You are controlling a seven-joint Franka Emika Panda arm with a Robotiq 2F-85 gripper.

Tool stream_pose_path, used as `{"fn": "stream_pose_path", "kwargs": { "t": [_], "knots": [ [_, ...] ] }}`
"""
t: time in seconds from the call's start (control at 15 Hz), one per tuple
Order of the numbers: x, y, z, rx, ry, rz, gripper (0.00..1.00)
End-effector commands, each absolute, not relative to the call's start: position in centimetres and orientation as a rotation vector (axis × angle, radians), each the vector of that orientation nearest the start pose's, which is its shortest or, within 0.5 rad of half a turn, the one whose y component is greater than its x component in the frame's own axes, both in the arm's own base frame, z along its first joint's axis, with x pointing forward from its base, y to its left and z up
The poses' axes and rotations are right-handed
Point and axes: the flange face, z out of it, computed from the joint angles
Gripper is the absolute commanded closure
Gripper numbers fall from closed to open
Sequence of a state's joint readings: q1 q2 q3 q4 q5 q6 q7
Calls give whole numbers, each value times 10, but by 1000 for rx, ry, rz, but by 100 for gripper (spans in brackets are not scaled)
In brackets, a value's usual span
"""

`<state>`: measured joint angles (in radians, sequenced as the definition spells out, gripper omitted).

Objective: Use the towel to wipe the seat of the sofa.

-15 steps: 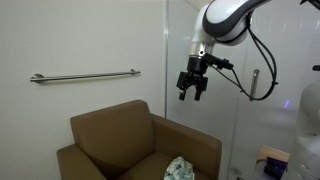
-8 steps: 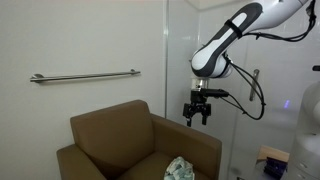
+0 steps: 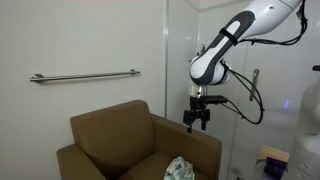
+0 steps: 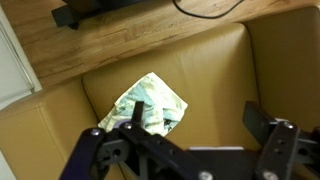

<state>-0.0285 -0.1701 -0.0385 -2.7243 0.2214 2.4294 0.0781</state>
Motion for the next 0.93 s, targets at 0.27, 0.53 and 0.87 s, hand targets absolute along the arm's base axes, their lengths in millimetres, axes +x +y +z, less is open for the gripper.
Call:
{"fn": "stream_pose_path", "kwargs": {
  "t": [0.27,0.53,0.87],
  "knots": [
    [375,-41,124,-3031,171,110,0],
    [403,-42,58,-2989,153,78,0],
    [411,-60,18,-3003,229,165,0]
  ]
}}
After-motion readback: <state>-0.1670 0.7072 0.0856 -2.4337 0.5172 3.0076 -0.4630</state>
